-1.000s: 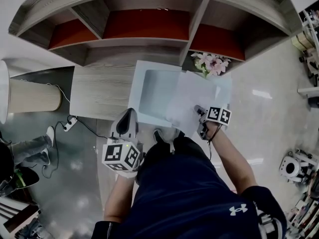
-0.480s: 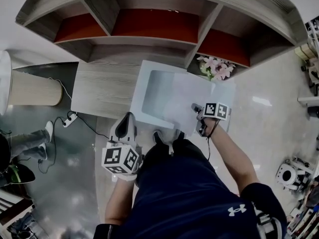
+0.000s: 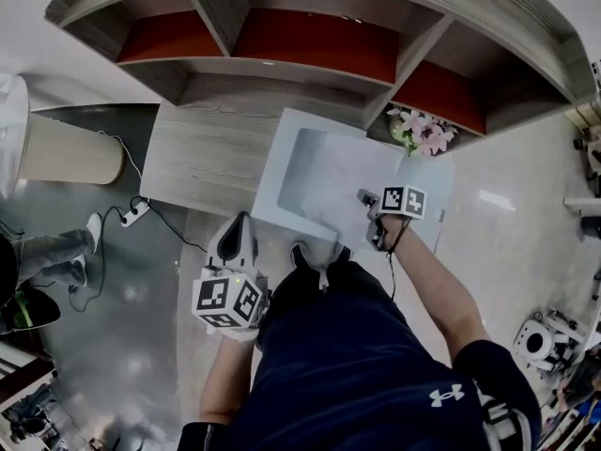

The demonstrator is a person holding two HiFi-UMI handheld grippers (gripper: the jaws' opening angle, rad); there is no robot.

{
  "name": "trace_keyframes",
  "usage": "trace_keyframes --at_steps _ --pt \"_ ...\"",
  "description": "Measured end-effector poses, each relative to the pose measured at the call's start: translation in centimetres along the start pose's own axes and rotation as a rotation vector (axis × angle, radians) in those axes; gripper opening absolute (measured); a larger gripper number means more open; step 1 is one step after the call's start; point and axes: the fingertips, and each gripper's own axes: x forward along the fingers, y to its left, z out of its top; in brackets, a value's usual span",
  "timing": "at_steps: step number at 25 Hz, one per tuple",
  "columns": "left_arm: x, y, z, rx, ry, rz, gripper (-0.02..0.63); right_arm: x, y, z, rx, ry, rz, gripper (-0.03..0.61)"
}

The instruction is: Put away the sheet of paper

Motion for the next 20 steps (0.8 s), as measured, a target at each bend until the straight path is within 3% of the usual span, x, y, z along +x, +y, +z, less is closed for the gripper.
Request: trace_keyframes --at_steps 20 --pt "-1.4 3.2 -0.4 -0.046 0.005 0.05 0.017 6.2 5.6 0.1 -0.037 0.05 0.057 0.015"
